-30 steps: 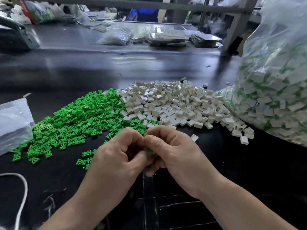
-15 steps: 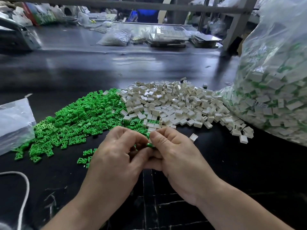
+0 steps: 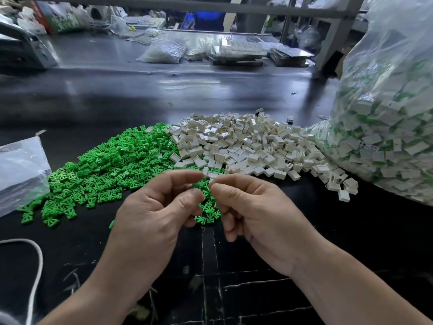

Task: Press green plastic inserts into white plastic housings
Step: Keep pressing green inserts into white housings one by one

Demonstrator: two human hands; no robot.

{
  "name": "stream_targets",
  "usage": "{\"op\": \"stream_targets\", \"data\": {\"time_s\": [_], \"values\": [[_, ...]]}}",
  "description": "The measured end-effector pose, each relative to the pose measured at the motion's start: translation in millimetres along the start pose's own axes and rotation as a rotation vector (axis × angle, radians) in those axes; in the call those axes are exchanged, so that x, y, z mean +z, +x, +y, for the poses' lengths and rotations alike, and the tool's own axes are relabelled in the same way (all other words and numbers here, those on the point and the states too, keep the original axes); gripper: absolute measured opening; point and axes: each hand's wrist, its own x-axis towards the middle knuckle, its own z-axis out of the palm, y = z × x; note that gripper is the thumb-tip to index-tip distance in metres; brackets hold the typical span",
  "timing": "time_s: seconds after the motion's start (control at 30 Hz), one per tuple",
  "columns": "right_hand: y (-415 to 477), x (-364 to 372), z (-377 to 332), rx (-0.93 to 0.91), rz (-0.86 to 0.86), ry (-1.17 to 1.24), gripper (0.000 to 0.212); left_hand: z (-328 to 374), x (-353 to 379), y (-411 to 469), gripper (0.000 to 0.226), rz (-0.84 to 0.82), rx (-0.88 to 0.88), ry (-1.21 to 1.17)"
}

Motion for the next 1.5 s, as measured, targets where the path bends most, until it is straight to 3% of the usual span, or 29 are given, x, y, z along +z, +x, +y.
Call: {"op": "stream_targets", "data": {"time_s": [0.23, 0.3, 0.5, 0.7, 0.9, 1.07, 1.33, 1.5], "values": [[0.3, -0.6, -1.5, 0.042, -0.062, 0.266, 0.033, -2.8, 0.9, 2.4, 0.011, 0.007, -0.045, -0.087], [-0.4, -0.6, -2.6, 0.041, -0.098, 0.294, 0.030, -3.8, 0.1, 3.7, 0.016, 0.024, -0.055, -0.083], [-3.1, 2.0, -3.4, 0.012, -0.111, 0.178, 0.022, -6.0, 0.1, 4.0, 0.020, 0.002, -0.089, -0.213], [-3.7, 1.7, -3.6, -0.037, -0.145, 0.141, 0.011, -4.5, 0.5, 1.1, 0.023, 0.015, -0.052, -0.182], [-6.1, 3.7, 0.6, -0.161, -0.103, -0.142, 0.012, -5.0, -0.6, 1.6, 0.019, 0.018, -0.016, -0.163], [-5.6, 0.5, 0.9, -0.172, -0.047, -0.170, 0.016, -6.9, -1.1, 1.5, 0.019, 0.039, -0.001, -0.155], [-4.6, 1.7, 2.6, -0.173, -0.093, -0.155, 0.014, -4.6, -1.4, 0.4, 0.011, 0.015, 0.020, -0.097], [-4.4, 0.6, 1.4, -0.123, -0.151, -0.075, 0.020, -0.6, -3.6, 1.8, 0.022, -0.093, -0.100, -0.322]]}}
